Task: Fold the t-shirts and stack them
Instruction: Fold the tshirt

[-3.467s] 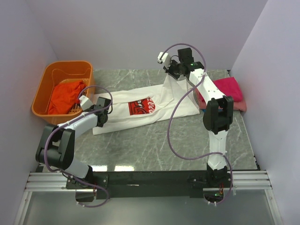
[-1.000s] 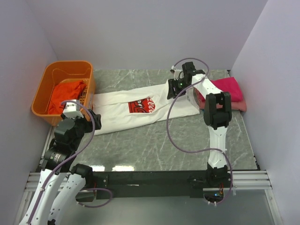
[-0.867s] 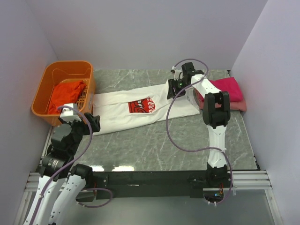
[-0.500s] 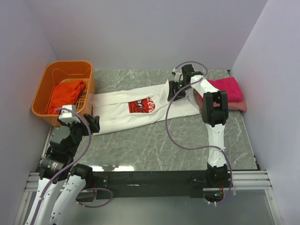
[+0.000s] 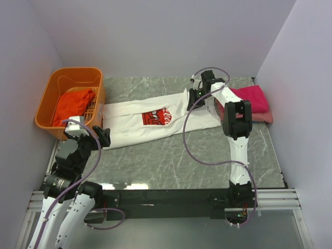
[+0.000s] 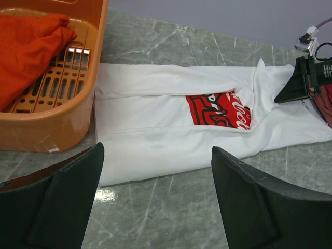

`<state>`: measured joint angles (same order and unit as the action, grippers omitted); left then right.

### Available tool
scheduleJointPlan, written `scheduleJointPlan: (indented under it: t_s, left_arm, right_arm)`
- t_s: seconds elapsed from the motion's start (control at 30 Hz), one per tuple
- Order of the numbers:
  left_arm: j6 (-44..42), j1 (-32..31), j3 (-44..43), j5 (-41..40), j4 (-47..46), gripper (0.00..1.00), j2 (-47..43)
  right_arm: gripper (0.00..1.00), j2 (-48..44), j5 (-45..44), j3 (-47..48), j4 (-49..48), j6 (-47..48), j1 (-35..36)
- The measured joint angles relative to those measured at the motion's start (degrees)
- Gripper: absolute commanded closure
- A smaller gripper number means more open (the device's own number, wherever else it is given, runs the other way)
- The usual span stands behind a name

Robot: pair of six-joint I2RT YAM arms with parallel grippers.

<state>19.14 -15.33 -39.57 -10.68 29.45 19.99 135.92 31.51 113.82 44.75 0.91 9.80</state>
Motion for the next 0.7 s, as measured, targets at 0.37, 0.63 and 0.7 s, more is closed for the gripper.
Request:
scheduleJointPlan:
  t_s: [0.37,0.63,0.7]
  left_arm:
    - [0.00,-0.02,0.00,-0.15,0.00,0.11,0.11]
    - [0.02,0.00,0.00,-0.35,0.02,0.11,0.94]
    - [0.02,-0.02,0.00,-0.66,0.04,0.11,1.11]
  right_arm:
    - [0.92,1.42,4.35,10.60,1.05,-3.10,0.57]
    - [0.54,7.28,8.46,19.71,-5.97,-8.81,5.90]
    - [0.54,8.17,9.42,19.85,-8.28,-9.94,7.65]
